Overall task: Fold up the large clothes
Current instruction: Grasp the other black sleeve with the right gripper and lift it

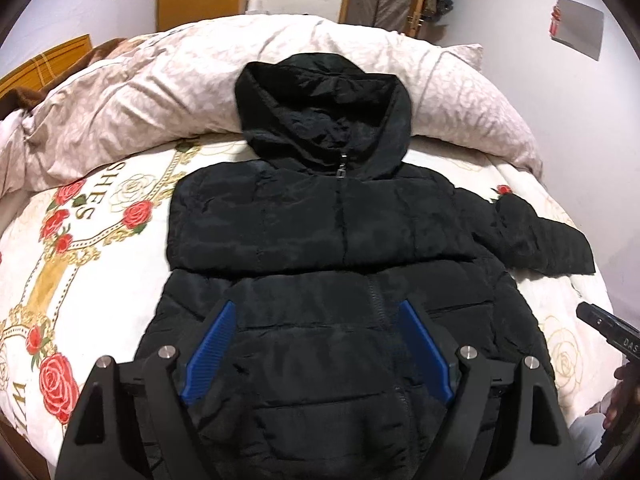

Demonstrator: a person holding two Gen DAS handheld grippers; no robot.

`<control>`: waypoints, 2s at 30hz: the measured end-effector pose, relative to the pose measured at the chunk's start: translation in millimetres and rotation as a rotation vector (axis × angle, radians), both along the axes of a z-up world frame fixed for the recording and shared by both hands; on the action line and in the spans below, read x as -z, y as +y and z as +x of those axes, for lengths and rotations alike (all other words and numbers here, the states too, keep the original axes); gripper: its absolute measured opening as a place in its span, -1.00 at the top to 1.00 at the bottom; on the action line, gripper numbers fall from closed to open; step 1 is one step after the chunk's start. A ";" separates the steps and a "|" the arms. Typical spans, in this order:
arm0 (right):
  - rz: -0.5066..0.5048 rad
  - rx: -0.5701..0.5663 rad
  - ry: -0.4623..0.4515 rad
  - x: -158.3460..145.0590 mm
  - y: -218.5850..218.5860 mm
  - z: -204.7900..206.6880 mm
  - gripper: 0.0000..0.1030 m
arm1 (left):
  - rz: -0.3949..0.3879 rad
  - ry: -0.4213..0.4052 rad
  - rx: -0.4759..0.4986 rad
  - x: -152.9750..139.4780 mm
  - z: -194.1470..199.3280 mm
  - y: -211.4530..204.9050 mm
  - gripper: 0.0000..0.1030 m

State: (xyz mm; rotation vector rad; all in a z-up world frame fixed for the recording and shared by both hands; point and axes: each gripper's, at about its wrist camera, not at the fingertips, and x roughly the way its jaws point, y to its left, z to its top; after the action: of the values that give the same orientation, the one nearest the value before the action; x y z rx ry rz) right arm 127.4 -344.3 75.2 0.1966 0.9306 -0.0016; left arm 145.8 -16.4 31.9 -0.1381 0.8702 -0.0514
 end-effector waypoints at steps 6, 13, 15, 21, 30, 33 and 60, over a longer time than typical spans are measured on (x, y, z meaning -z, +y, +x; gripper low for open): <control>0.028 0.078 0.010 9.9 -37.3 13.4 -0.28 | 0.009 0.005 0.037 4.0 23.3 -19.1 -0.65; 0.060 0.216 0.029 33.4 -98.0 41.8 -0.28 | 0.022 0.009 0.081 20.9 70.7 -41.8 -0.65; 0.074 0.260 0.032 41.9 -118.0 49.2 -0.28 | 0.030 0.015 0.095 28.6 86.7 -49.7 -0.65; 0.115 0.398 0.047 72.5 -183.4 73.8 -0.28 | 0.046 0.028 0.120 52.7 131.1 -69.7 -0.65; 0.240 0.521 -0.030 100.4 -252.8 100.7 -0.30 | 0.060 0.060 0.142 95.2 173.2 -94.8 -0.65; 0.246 0.533 -0.070 101.1 -257.7 107.9 -0.31 | 0.065 0.045 0.142 100.7 181.1 -100.6 -0.66; 0.127 0.328 -0.280 -60.0 -154.4 104.6 0.77 | 0.014 -0.009 0.039 25.2 133.4 -36.3 -0.66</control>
State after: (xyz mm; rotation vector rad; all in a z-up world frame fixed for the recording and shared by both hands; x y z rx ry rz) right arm 232.0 -498.7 135.3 0.4542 0.6116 -0.2140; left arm 279.3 -52.7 6.6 -0.1077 0.8642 -0.0820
